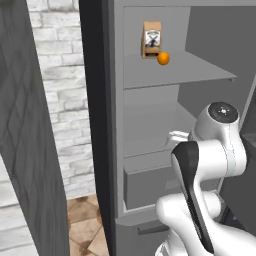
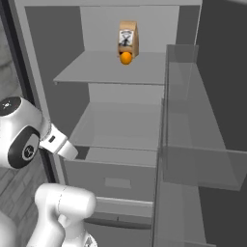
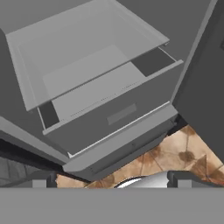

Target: Pick the apple and orange from the fridge and place them on the plate next to the blender to make a fruit smoothie.

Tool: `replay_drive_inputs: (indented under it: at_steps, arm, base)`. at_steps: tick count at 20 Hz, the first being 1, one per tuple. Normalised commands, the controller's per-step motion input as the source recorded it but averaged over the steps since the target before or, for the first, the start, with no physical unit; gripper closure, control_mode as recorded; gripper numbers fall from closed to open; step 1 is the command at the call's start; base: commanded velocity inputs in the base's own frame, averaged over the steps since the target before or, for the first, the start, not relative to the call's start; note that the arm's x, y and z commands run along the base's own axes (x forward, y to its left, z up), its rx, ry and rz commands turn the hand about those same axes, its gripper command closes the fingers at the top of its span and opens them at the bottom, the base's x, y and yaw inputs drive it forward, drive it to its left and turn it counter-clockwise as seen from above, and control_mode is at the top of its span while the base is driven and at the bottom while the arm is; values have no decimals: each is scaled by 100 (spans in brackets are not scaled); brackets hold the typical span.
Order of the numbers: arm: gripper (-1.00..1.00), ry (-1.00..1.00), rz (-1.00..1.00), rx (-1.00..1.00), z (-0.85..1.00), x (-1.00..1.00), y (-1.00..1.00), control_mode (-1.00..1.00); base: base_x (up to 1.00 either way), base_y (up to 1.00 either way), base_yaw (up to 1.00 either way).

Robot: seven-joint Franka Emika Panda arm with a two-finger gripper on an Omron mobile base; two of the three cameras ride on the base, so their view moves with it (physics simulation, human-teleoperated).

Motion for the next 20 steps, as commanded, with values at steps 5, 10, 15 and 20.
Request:
replay_drive_inputs:
  at_steps: [5, 10, 15, 20]
  arm:
    - [-100, -1, 0, 0, 4, 0, -27, -100]
    - [-100, -17, 0, -1, 46, 1, -53, -100]
    - [-100, -33, 1, -17, 91, 0, -5, -100]
    - [-100, -25, 9, -21, 100, 0, 0, -100]
  base:
    - [2, -8, 0]
    - [0, 0, 0]
    - [0, 0, 0]
    - [0, 0, 0]
